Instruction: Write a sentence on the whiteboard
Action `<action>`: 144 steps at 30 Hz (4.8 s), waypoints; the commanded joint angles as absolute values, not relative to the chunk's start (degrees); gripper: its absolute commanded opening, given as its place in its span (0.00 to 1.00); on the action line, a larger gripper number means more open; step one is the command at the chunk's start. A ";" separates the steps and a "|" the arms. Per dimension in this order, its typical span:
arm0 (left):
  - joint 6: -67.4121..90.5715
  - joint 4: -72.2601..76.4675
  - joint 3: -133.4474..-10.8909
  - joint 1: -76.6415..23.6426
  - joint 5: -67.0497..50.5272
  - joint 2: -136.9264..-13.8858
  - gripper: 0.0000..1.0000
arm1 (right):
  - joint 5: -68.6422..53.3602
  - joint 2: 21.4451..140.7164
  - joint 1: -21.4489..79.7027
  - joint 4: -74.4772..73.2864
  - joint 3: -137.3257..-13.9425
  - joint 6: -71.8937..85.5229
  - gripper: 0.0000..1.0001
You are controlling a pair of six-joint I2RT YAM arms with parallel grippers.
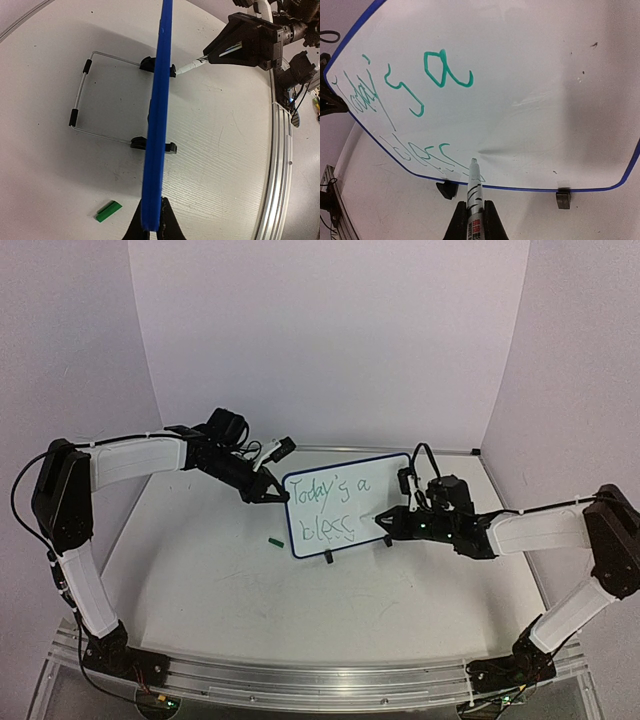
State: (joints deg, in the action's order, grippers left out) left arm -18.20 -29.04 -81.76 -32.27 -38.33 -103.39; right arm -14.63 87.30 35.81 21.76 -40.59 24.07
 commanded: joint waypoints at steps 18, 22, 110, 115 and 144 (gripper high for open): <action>-20.05 -29.98 -81.64 -32.61 -35.73 -101.65 0.00 | -11.75 92.42 35.77 23.02 -40.93 26.89 0.00; -20.05 -29.98 -81.65 -32.61 -35.67 -101.60 0.00 | -12.02 91.61 35.77 23.09 -40.81 26.70 0.00; -20.21 -30.10 -81.74 -32.61 -35.51 -102.01 0.00 | -8.41 90.16 35.90 26.08 -40.19 26.91 0.00; -20.21 -30.13 -81.74 -32.61 -35.51 -102.04 0.00 | -9.08 92.03 35.89 26.15 -39.05 27.52 0.00; -20.18 -30.10 -81.83 -32.60 -35.60 -101.87 0.00 | -4.92 86.96 35.90 27.69 -39.26 28.78 0.00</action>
